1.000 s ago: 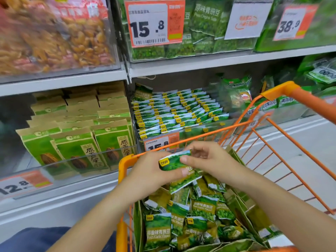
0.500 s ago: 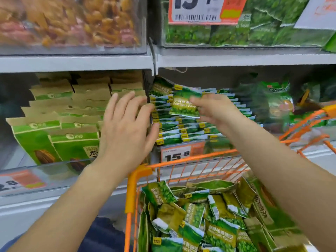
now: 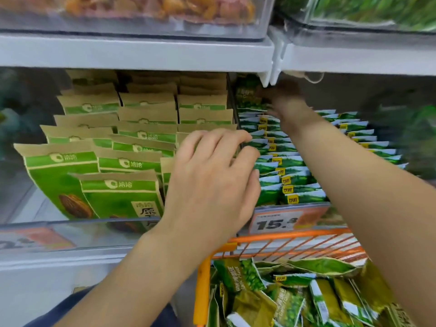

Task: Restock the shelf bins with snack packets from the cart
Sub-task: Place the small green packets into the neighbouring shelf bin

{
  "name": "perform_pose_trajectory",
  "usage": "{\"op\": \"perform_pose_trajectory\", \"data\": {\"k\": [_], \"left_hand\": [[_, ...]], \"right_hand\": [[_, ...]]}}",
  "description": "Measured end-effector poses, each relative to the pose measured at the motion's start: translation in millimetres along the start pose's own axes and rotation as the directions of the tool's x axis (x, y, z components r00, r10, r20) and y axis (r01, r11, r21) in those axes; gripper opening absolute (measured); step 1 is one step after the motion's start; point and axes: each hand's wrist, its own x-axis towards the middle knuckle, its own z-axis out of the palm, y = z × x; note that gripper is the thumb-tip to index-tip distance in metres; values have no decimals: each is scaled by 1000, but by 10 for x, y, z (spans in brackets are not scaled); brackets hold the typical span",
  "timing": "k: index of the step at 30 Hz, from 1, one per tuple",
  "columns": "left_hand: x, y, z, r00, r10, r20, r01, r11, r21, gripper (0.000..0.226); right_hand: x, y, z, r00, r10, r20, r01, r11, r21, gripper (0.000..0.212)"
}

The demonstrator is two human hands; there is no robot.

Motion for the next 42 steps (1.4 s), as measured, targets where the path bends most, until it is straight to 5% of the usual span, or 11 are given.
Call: {"op": "perform_pose_trajectory", "data": {"k": [4,9,14,17,24,28,32,35,42], "left_hand": [[3,28,-6,1000,-26,13,26,1000,14,20],[20,67,-8,999,-40,22,39,999,27,19],[23,66,1,999,-31,27,30,999,38,19],[19,57,-5,999,-21,32,19,999,37,19],[4,39,0,1000,-3,28,2,999,34,18],[16,34,14,1000,-1,22,1,999,35,18],[35,44,26,999,1,47,-4,999,51,20],[28,29,23,999,22,44,-24,998,52,20],[-151,311,-160,988,148,-36,-152,973,-175,20]], "right_hand": [[-14,88,-9,997,-36,75,44,993,-114,21],[-33,185,54,999,-53,10,53,999,11,17],[-23,234,125,989,-148,1,137,918,-373,33],[-41,234,144,970,-224,-99,156,877,-454,33],[29,205,107,971,-209,-118,147,908,-393,22],[41,225,121,990,-116,-74,77,910,-408,45],[-43,146,46,993,-9,117,55,917,-395,53],[-256,13,-136,994,6,107,34,929,-370,66],[-1614,-109,-813,942,-336,13,330,916,-230,7]]}}
